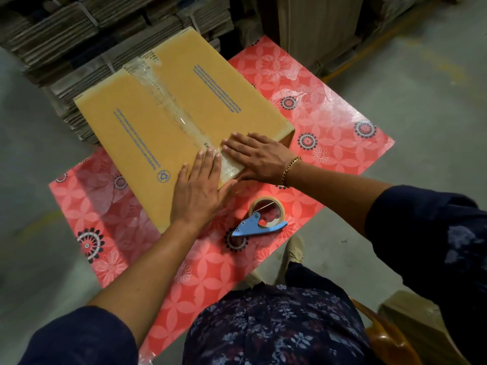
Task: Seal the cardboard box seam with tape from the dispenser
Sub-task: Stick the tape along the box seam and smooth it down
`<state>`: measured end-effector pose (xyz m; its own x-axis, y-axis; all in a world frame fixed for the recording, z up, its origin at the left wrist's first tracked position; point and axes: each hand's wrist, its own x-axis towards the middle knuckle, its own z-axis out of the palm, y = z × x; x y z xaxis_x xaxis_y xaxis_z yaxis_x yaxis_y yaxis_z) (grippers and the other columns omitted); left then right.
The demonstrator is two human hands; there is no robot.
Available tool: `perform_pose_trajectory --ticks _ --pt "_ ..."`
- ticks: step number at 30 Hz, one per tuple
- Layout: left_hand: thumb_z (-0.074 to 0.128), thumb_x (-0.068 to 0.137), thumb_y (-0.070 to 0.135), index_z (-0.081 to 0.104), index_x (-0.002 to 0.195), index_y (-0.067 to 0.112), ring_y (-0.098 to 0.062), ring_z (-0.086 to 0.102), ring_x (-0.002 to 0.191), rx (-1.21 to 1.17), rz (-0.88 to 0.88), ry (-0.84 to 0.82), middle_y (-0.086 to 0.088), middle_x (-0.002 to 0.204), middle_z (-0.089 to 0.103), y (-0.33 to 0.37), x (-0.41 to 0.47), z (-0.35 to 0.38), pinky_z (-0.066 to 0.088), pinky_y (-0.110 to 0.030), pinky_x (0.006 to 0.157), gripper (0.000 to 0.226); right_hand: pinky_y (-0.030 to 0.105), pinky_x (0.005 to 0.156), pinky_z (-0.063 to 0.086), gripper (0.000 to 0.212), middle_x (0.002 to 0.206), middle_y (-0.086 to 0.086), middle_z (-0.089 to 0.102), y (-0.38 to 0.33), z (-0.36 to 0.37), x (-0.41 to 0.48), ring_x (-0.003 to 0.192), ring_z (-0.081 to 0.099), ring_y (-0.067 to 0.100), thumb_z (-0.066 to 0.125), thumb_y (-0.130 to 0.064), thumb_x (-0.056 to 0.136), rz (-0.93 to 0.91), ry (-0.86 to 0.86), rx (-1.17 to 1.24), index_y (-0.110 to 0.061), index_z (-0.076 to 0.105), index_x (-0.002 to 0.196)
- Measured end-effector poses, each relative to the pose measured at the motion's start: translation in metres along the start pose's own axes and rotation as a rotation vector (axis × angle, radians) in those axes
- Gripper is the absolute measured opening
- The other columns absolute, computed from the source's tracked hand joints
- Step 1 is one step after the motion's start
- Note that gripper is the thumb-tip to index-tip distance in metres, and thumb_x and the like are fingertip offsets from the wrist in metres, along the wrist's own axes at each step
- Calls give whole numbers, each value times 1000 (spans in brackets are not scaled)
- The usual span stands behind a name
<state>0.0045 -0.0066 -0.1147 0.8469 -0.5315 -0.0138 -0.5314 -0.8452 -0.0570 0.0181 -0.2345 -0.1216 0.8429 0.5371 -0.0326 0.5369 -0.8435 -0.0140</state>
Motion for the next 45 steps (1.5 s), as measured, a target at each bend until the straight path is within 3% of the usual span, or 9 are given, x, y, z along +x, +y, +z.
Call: perform_pose_trajectory --ticks 7,11,18,25,28,33,36,42,45 --pt "27 99 63 19 159 9 -31 23 155 55 19 -93 -15 168 22 -1 1 1 27 -56 119 81 45 119 23 83 165 5 21 1 -2 0 152 21 28 43 -60 92 -23 -18 -50 -14 20 157" --pt "59 89 56 10 161 10 -29 14 158 45 7 -118 -12 171 11 1 -2 -1 22 -56 123 98 44 120 20 84 166 5 17 0 -6 0 153 16 28 50 -55 93 -26 -39 -57 -14 16 158" --pt "28 99 67 24 160 15 -24 23 156 -4 -151 -33 -6 169 24 20 -1 0 23 -54 122 80 45 121 20 74 167 4 14 2 -6 -2 154 13 27 46 -41 97 -39 -67 -28 -16 13 159" --pt "59 93 51 15 161 15 -25 15 157 45 -126 -105 -5 171 14 20 -1 -2 20 -54 123 90 46 113 32 88 161 7 33 4 -6 3 148 31 29 29 -73 91 -54 -29 -32 -12 29 154" --pt "69 86 47 8 163 16 -23 8 159 34 -129 -117 -3 172 7 18 -3 -2 17 -54 125 103 45 104 41 83 156 10 41 6 -2 5 141 42 32 39 -69 91 -93 18 -95 -10 39 149" --pt "32 87 80 12 162 21 -18 9 158 -46 -196 -62 3 172 10 22 -4 -1 13 -52 127 98 46 105 38 78 155 11 42 7 7 4 139 43 33 48 -63 89 -113 96 -77 -10 42 146" --pt "12 95 75 21 161 21 -18 18 157 -24 -228 -10 1 170 21 27 -3 0 19 -50 125 86 46 108 36 80 156 12 41 9 9 7 142 40 33 51 -61 87 -127 98 -67 -9 41 147" --pt "26 98 66 24 160 18 -20 25 155 42 -196 -14 -1 168 27 23 -1 5 25 -50 122 78 46 115 30 81 161 11 32 11 6 8 148 30 32 52 -57 89 -152 68 -34 -11 33 153" --pt "36 97 64 16 162 19 -19 19 157 54 -188 -50 0 170 19 22 -1 4 22 -50 123 82 45 118 25 81 164 9 26 14 -1 6 151 23 29 33 -61 91 -172 31 -2 -13 26 155"
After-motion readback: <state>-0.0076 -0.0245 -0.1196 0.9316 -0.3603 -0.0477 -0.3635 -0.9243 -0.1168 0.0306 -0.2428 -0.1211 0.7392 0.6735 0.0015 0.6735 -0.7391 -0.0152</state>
